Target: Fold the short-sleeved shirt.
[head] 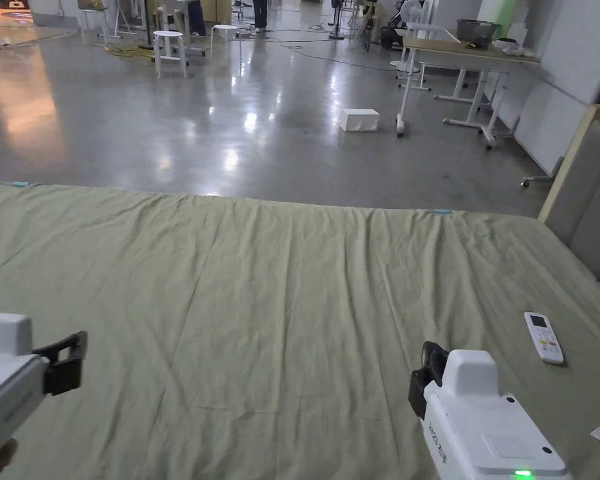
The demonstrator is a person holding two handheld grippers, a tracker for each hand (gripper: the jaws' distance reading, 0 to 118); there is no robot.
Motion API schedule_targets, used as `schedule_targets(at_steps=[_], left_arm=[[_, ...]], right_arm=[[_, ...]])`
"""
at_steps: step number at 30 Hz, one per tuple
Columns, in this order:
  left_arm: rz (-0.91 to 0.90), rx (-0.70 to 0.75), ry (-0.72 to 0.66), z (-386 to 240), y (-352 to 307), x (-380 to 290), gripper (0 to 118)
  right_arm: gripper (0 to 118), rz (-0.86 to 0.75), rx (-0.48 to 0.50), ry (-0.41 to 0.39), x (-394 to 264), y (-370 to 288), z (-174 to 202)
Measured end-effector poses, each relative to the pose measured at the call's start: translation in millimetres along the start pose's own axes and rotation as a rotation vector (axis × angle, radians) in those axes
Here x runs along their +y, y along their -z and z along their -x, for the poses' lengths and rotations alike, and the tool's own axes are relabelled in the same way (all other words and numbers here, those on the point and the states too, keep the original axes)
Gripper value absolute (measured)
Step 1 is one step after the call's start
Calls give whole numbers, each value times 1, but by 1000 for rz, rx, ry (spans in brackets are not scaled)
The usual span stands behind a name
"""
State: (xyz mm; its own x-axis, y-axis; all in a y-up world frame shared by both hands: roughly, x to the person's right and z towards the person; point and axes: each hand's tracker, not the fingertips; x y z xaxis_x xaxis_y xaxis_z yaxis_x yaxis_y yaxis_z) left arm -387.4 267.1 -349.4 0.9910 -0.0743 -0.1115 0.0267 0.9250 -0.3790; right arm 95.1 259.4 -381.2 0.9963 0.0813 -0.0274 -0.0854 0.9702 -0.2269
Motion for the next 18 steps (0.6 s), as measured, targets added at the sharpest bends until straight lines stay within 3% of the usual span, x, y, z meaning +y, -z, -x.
schedule_targets(at_steps=[4, 7, 9, 11, 18], left_arm=[[-72, -2, 34, -48, -5, -1, 61], [-143, 6, 32, -68, -3, -9, 22], [-155, 28, 11, -81, -9, -10, 18], [-166, -14, -39, -86, -11, -14, 6], [-167, -34, -49, -113, -21, -19, 3]], right_arm=[[0, -12, -6, 17, 4, 0, 2], [0, -28, -14, 13, 6, 0, 4], [0, -33, -18, 17, 8, 0, 5], [0, -43, -21, 27, 9, 0, 5], [0, -62, -30, 41, 8, -4, 5]])
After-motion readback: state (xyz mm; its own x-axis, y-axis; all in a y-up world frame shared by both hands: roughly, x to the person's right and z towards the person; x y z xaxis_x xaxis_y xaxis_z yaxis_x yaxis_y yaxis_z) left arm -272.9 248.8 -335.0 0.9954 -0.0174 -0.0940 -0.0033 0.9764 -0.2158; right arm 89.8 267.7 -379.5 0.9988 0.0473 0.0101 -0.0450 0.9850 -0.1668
